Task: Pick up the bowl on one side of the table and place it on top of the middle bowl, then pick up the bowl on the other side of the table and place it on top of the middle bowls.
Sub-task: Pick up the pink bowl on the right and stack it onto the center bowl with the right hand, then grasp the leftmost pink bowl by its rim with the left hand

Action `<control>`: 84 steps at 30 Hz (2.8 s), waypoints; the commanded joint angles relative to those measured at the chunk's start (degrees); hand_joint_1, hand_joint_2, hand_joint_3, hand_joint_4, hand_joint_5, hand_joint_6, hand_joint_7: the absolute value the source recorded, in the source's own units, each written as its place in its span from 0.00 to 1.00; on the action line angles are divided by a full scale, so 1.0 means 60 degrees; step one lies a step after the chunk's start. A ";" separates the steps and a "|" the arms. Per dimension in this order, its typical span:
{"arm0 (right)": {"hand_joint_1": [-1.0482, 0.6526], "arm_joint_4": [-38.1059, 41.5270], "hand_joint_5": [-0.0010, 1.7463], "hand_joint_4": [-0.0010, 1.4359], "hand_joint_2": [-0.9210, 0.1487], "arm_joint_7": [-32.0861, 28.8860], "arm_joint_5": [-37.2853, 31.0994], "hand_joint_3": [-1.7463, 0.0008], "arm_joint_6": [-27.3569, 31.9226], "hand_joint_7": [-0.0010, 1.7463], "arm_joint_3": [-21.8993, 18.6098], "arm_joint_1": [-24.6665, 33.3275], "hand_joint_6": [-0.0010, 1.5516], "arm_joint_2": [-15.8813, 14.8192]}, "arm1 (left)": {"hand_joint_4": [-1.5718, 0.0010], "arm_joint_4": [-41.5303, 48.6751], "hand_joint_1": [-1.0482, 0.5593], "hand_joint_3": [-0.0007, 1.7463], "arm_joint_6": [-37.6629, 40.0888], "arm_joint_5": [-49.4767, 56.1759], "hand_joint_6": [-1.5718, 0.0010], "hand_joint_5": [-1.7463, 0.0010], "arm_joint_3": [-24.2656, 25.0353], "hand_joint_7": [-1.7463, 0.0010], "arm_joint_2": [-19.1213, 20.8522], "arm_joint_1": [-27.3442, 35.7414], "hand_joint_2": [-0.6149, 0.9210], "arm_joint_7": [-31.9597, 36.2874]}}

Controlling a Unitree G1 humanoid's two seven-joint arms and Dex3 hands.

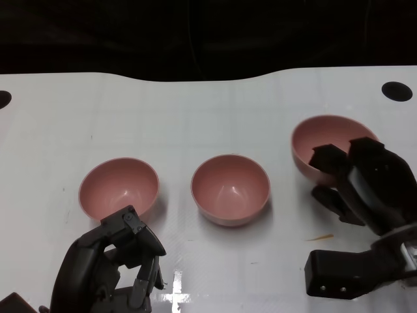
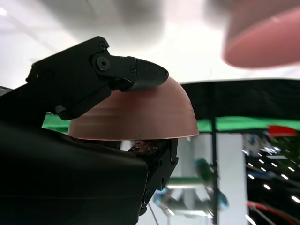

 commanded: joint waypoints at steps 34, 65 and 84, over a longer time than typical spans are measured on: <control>0.46 0.2565 1.00 0.67 0.39 -0.0130 -0.1179 0.53 -0.0803 0.96 0.2810 -0.2594 0.48 0.1513 | 0.48 -0.0250 0.50 0.71 -0.0024 0.0127 0.52 0.00 -0.0041 0.12 0.0001 0.0225 0.70 0.0044; 0.14 -0.1313 0.12 0.22 0.00 0.5114 0.0495 0.70 0.0555 0.00 0.1712 -0.1231 0.21 0.0566 | 0.47 -0.0120 0.50 0.70 0.0228 0.0041 0.52 0.00 0.0108 0.12 0.0049 -0.0018 0.70 -0.0039; 0.25 -0.3582 0.35 0.17 0.00 0.3934 0.1750 0.87 -0.0635 0.03 0.0029 0.0936 0.28 0.0343 | 0.47 0.0183 0.51 0.75 0.0206 0.0159 0.51 0.00 0.0276 0.12 0.0135 -0.0283 0.67 0.0000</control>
